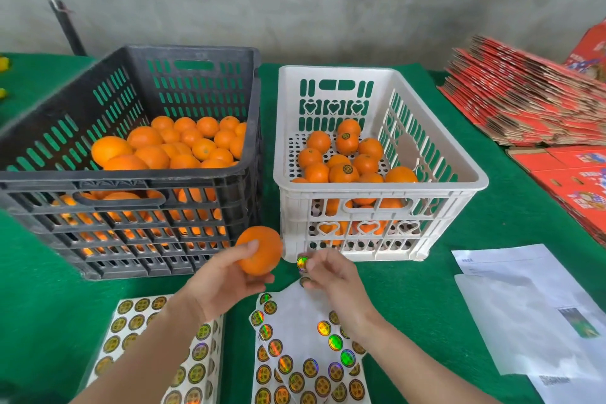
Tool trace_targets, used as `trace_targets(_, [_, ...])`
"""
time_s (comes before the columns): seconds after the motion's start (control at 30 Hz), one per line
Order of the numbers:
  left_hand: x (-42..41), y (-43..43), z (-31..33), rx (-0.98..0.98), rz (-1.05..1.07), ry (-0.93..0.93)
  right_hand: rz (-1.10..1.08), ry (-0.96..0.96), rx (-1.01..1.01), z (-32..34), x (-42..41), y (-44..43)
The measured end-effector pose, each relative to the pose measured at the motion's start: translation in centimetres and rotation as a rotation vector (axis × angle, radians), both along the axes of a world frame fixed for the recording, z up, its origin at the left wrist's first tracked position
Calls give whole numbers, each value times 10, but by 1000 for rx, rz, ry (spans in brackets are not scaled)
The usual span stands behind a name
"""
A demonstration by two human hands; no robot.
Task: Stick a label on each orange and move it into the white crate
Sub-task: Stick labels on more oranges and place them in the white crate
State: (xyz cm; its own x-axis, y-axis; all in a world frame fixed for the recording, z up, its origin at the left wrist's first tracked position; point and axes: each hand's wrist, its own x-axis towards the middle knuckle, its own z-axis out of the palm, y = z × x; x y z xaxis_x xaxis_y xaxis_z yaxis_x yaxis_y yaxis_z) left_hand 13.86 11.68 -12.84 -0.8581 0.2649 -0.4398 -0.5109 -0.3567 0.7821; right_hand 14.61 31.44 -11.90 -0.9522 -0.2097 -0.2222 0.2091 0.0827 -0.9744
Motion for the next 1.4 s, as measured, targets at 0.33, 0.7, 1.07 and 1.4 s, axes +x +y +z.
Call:
trace_targets(0.33, [6,23,25,282,35,33,142,103,30,59,-7,-4])
trace_targets(0.7, [7,28,37,291,57,114,181,236,241,66,-10,-9])
trace_targets(1.07, [17,25,57,118,4,221,151,335,167,62,2,-1])
trace_targets(1.4, [-18,18,159,-971,93,948,127,753,300,131,-43,-7])
